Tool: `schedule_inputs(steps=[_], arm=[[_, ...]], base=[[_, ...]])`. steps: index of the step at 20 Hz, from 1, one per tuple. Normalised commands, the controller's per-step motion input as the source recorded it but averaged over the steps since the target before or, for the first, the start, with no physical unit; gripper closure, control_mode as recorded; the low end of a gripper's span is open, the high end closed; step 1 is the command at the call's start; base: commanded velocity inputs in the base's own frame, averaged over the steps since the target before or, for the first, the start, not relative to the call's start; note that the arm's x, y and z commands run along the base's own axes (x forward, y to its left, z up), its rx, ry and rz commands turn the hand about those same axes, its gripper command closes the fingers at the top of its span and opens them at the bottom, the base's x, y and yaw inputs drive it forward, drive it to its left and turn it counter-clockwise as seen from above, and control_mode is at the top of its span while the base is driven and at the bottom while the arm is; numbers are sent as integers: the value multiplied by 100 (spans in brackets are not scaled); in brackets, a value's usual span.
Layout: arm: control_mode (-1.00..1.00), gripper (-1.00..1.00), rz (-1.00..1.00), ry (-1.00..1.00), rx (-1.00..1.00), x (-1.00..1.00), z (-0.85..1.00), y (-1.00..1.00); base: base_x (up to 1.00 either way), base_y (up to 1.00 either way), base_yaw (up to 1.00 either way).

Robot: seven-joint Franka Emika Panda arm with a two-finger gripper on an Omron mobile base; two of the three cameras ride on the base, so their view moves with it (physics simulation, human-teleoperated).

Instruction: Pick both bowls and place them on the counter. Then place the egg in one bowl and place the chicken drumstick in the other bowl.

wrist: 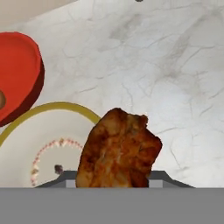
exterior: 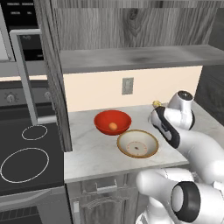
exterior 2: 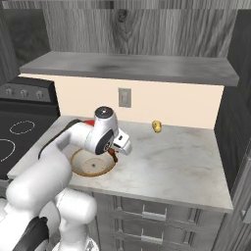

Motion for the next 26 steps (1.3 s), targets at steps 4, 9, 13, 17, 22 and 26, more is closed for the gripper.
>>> schedule_inputs(steps=[4,9,13,17,22,26], arm=[[-100,100,0,-1,0,-2,4,59],[-100,100,0,-1,0,0,0,50],[-100,100,1,0,-4,0,-12,36],[-100,100,0,0,-3,0,-26,28],[-100,100,0,0,-1,0,-29,11],[-100,100,0,0,0,6,-29,4]], base=[[0,0,0],[0,0,0],[0,0,0],[0,0,0],[0,0,0],[0,0,0]])
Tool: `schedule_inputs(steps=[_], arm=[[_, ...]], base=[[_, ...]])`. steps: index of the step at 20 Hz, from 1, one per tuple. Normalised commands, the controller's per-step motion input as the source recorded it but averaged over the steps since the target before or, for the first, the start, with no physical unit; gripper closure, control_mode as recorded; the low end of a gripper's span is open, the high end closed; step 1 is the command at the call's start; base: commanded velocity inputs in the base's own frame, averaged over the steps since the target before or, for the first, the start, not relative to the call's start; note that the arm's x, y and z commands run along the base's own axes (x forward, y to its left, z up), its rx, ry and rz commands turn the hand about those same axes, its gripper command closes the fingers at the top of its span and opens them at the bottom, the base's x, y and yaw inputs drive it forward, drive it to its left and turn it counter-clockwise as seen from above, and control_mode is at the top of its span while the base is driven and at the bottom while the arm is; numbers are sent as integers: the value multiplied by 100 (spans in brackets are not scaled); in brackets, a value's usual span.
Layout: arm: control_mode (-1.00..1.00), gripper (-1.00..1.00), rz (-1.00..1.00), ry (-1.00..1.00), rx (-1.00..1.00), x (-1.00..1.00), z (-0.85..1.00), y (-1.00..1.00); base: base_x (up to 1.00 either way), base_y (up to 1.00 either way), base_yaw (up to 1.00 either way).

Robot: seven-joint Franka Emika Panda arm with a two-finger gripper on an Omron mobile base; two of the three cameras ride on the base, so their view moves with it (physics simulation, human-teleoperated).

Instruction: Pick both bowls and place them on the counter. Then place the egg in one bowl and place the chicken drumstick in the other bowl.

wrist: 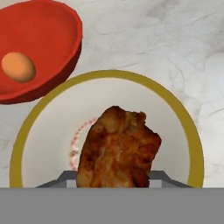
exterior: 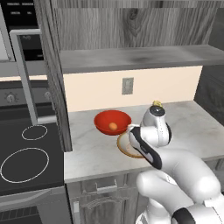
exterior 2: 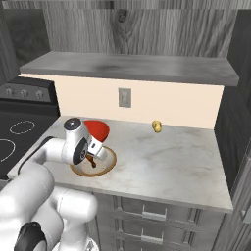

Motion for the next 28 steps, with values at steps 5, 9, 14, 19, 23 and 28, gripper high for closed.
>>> schedule_inputs(steps=[5,9,14,19,23,28], arm=[[-100,100,0,0,0,7,-17,15],[-100,100,0,1,0,0,-6,16],[-100,100,2,7,0,0,-12,3],[-100,100,2,14,0,0,-21,0],[-100,100,3,12,0,3,-19,0],[-100,100,4,5,0,0,-12,0]], base=[[0,0,0],[0,0,0],[0,0,0],[0,0,0],[0,0,0],[0,0,0]])
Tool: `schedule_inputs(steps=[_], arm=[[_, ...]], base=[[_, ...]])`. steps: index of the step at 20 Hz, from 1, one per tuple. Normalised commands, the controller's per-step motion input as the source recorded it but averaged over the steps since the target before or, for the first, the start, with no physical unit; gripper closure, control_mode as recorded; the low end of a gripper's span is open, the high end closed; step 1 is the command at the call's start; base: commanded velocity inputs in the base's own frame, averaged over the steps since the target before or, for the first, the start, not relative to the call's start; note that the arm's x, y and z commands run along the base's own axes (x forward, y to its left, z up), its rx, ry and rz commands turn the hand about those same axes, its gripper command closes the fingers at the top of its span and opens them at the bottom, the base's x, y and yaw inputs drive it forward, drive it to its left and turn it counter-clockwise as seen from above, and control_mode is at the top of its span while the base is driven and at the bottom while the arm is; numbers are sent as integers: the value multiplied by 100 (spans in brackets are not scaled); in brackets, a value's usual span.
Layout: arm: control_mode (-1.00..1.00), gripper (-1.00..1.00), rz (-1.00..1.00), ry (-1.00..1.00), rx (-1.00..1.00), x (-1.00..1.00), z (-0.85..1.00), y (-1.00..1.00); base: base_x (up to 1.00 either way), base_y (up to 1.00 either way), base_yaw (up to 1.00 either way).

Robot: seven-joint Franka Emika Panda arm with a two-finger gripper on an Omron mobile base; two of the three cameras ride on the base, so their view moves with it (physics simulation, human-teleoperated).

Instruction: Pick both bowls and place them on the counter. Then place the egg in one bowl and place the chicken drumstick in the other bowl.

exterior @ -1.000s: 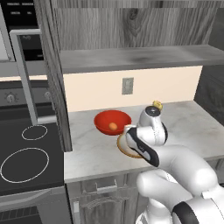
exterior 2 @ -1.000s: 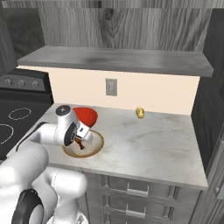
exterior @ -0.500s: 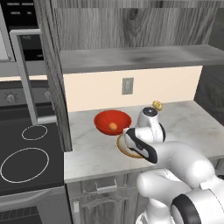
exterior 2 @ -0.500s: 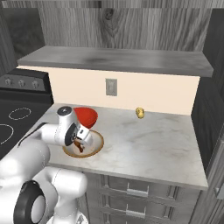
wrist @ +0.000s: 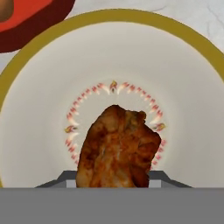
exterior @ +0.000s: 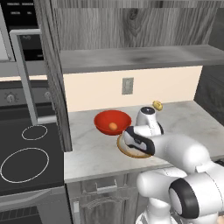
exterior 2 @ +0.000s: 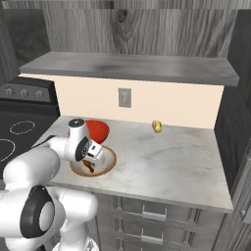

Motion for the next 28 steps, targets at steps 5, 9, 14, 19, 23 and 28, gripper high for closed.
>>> schedule_inputs(steps=[5,9,14,19,23,28], arm=[[-100,100,4,6,0,1,-16,0],[-100,100,4,5,0,1,-17,0],[-100,100,3,1,0,4,-12,0],[-100,100,3,0,0,9,-7,0],[-100,100,3,0,0,7,-4,1],[-100,100,2,1,0,10,-7,6]], base=[[0,0,0],[0,0,0],[0,0,0],[0,0,0],[0,0,0],[0,0,0]])
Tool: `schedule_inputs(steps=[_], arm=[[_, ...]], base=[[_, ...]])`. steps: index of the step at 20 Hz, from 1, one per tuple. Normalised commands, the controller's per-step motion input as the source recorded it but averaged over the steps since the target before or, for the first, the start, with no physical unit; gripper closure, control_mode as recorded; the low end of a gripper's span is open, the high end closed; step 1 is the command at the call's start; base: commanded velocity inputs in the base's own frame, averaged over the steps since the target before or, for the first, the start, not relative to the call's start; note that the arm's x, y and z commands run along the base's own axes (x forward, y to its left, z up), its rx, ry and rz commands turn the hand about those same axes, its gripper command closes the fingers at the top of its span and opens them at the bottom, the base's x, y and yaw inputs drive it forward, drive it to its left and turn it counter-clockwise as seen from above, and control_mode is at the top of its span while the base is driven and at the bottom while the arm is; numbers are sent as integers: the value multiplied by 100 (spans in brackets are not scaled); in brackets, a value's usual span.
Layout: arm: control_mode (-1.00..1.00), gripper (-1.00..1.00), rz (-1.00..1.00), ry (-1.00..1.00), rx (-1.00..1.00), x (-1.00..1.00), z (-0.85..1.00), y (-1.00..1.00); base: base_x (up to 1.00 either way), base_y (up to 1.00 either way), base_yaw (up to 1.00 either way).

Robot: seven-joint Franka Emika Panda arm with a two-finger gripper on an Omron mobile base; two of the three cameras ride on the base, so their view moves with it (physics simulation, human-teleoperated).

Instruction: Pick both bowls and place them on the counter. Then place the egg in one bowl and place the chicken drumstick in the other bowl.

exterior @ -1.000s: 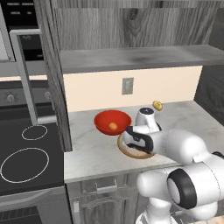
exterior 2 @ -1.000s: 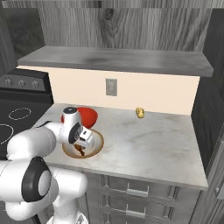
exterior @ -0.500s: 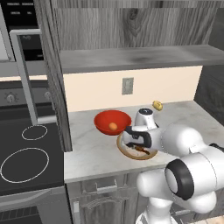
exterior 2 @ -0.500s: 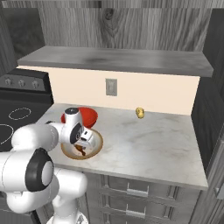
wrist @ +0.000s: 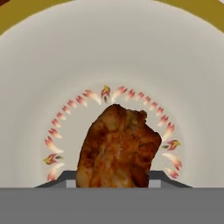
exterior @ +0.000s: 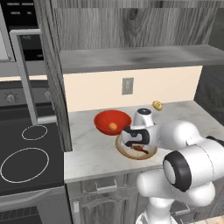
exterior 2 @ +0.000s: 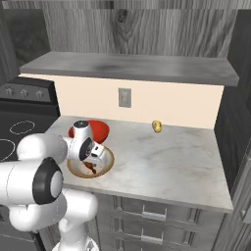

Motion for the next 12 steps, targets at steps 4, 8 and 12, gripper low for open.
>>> schedule_inputs(steps=[4,8,12], arm=[[-100,100,4,6,-1,17,-11,15],[-100,100,4,8,0,15,-15,15],[-100,100,4,7,0,14,-10,4]], base=[[0,0,0],[0,0,0],[0,0,0]])
